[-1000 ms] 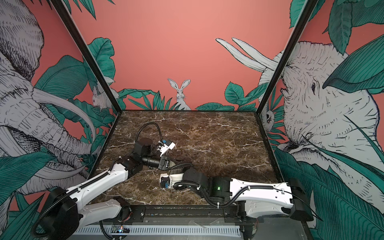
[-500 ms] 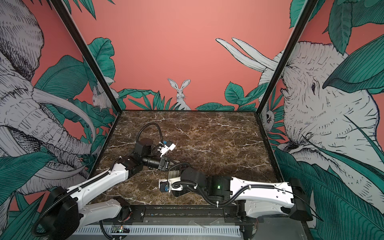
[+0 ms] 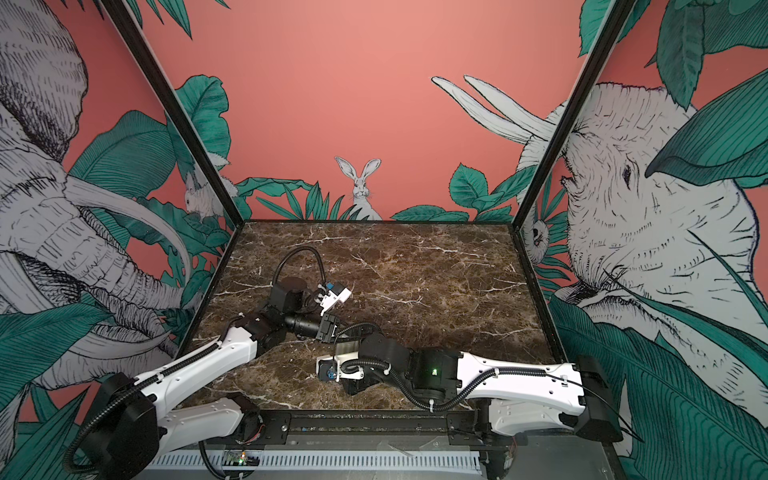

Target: Load the batteries into the remote control

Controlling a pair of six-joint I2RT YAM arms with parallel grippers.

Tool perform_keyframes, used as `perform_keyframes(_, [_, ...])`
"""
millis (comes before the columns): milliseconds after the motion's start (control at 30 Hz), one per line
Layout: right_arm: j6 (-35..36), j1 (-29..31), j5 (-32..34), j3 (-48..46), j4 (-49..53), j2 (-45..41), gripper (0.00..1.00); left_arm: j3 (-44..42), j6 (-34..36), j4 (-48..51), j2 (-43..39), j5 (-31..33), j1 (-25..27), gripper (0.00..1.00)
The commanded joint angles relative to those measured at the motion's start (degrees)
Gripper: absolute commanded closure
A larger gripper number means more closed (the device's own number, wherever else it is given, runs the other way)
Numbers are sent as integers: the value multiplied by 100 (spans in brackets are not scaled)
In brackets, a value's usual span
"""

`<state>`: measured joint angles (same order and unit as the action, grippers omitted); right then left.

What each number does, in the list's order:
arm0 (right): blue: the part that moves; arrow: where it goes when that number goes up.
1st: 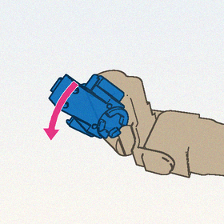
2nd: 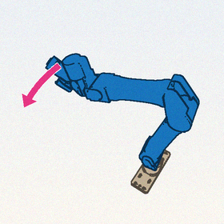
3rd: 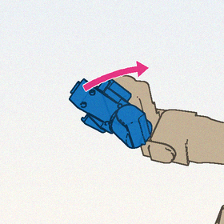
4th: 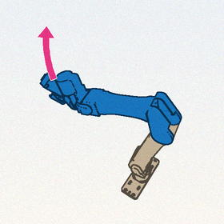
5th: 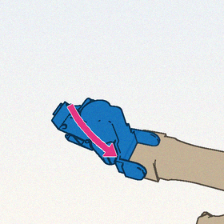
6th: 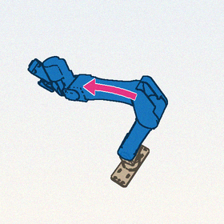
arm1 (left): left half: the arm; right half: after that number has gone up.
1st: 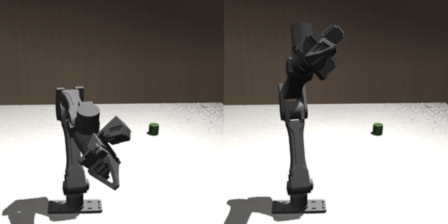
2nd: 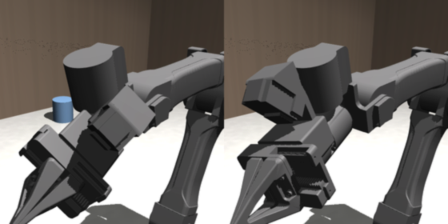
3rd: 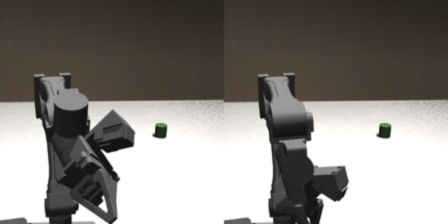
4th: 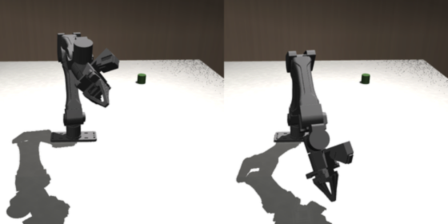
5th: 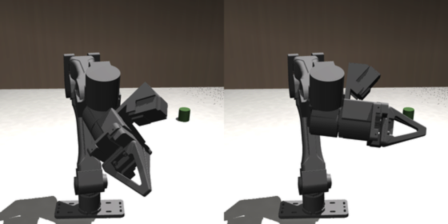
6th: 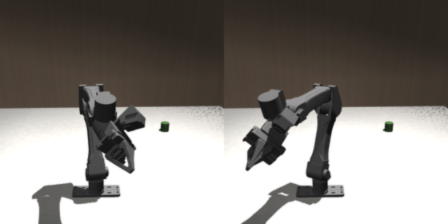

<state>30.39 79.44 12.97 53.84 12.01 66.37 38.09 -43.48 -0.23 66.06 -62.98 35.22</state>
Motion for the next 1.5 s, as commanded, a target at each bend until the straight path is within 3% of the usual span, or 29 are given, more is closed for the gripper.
perform_keyframes(0, [-32,-16,6,106,161,38,4,-55,-9,-74,-101,-132,18,100])
perform_keyframes(533, [-148,-16,-236,82,188,-70,1,-47,103,42,-84,-104,18,100])
perform_keyframes(933, [50,-25,502,232,310,137,1,-49,43,14,-135,-151,15,100])
perform_keyframes(1467, [382,-24,1380,-4,-285,6,0,-121,172,27,-115,-219,18,100])
